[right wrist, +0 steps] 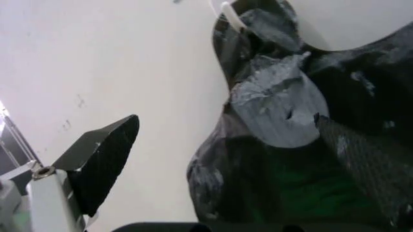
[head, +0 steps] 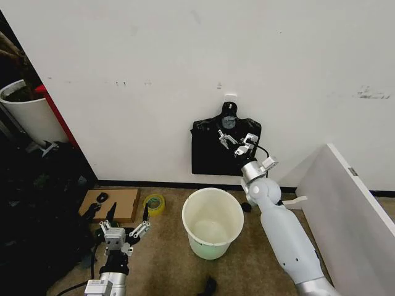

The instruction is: Place the garbage bag over the trash bin.

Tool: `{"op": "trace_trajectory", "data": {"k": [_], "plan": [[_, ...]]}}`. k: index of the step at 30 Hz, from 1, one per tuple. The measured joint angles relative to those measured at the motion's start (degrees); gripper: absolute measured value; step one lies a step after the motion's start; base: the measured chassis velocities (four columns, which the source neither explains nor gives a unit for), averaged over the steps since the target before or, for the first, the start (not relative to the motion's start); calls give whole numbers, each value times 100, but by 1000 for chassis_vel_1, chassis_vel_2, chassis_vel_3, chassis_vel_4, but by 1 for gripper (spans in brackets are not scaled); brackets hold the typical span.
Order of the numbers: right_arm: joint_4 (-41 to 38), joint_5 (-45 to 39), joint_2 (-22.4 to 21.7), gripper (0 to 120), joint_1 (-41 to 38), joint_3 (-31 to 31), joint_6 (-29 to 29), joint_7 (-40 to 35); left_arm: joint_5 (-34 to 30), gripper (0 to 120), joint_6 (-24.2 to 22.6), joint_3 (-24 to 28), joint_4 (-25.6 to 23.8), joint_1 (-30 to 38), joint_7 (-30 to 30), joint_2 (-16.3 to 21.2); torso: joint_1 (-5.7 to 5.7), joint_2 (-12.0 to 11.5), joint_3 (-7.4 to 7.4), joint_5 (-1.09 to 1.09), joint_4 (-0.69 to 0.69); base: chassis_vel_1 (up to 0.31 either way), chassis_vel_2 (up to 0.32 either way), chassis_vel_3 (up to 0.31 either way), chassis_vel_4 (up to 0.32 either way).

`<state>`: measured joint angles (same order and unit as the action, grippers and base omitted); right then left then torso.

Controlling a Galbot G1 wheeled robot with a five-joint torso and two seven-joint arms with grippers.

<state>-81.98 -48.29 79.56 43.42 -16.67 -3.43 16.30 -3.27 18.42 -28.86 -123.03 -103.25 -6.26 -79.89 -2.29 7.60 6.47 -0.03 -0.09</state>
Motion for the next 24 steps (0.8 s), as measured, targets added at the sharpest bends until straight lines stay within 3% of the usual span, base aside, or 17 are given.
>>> {"op": "trace_trajectory", "data": {"k": [16, 24], "plan": [[312, 139, 77, 100, -222, -77, 8, -10, -7, 98, -19, -37, -84, -8, -15, 8, 1, 0, 0, 0, 0, 0, 0, 0, 0], [336, 141, 102, 75, -265, -75, -1, 2, -9, 98, -19, -30, -74, 12, -31, -7, 1, 0, 0, 0, 0, 0, 0, 0, 0]]}}
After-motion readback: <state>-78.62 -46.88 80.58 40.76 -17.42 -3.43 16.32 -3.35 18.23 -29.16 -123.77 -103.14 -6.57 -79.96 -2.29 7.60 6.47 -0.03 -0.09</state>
